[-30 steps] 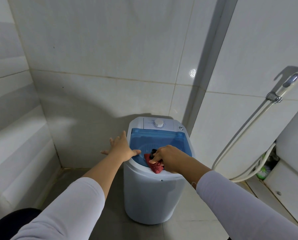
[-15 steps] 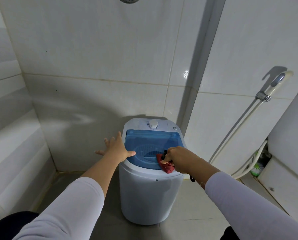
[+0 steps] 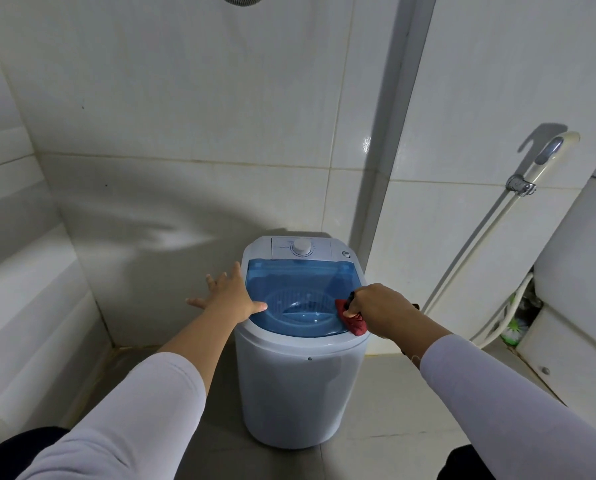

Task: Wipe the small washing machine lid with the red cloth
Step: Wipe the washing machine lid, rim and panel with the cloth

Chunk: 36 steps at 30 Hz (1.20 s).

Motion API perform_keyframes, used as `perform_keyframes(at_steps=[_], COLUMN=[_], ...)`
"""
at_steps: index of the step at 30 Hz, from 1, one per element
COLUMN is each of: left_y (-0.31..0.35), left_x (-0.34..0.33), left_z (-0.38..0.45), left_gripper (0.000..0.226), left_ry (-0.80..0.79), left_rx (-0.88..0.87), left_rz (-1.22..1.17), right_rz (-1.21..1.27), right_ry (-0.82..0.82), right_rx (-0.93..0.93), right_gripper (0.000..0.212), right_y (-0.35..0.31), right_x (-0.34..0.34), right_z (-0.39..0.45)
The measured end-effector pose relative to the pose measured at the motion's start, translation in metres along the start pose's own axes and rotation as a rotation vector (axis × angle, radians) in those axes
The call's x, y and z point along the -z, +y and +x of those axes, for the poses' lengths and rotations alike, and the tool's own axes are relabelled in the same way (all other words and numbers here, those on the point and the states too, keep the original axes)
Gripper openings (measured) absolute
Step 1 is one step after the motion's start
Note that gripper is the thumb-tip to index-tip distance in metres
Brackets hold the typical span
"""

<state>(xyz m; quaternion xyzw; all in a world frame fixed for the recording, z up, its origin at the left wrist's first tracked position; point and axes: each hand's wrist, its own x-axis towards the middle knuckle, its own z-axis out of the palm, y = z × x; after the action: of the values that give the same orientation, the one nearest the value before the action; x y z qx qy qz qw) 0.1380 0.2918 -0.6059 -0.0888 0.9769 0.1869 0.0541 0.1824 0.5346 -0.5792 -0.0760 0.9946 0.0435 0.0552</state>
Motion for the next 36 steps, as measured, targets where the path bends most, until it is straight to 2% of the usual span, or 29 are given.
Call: perform_keyframes(at_steps=[4, 8, 10, 13, 18, 21, 27, 32, 36], left_y=[0.004, 0.000, 0.000, 0.004, 0.010, 0.011, 0.009, 0.004, 0.003], left_x=[0.000, -0.008, -0.009, -0.007, -0.010, -0.014, -0.016, -0.017, -0.018], left_z=[0.003, 0.019, 0.022, 0.025, 0.043, 0.050, 0.050, 0.053, 0.053], left_gripper=[0.105, 0.106, 0.099, 0.088, 0.098, 0.102, 0.101, 0.100, 0.101], left_ry=[-0.031, -0.066, -0.055, -0.021, -0.028, -0.015, -0.006, -0.017, -0.008], left_rx=[-0.004, 0.012, 0.028, 0.004, 0.042, 0.029, 0.002, -0.007, -0.022], left_rz=[-0.007, -0.005, -0.056, -0.091, -0.113, -0.062, -0.073, -0.131, -0.149], right_rz=[-0.046, -0.213, -0.278, -0.215, -0.070, -0.080, -0.279, -0.437, -0.528], right_ry=[0.017, 0.039, 0.063, 0.127, 0.112, 0.070, -0.030, -0.037, -0.024], right_rx=[-0.031, -0.038, -0.035, 0.018, 0.216, 0.271, 0.462, 0.559, 0.619], right_gripper=[0.043, 0.041, 0.040, 0.039, 0.059, 0.065, 0.042, 0.044, 0.038], right_y=[0.007, 0.016, 0.021, 0.023, 0.009, -0.001, -0.014, -0.036, -0.053], right_x=[0.000, 0.007, 0.012, 0.021, 0.043, 0.053, 0.055, 0.055, 0.050], right_z=[0.001, -0.001, -0.002, 0.001, 0.017, 0.028, 0.049, 0.052, 0.050])
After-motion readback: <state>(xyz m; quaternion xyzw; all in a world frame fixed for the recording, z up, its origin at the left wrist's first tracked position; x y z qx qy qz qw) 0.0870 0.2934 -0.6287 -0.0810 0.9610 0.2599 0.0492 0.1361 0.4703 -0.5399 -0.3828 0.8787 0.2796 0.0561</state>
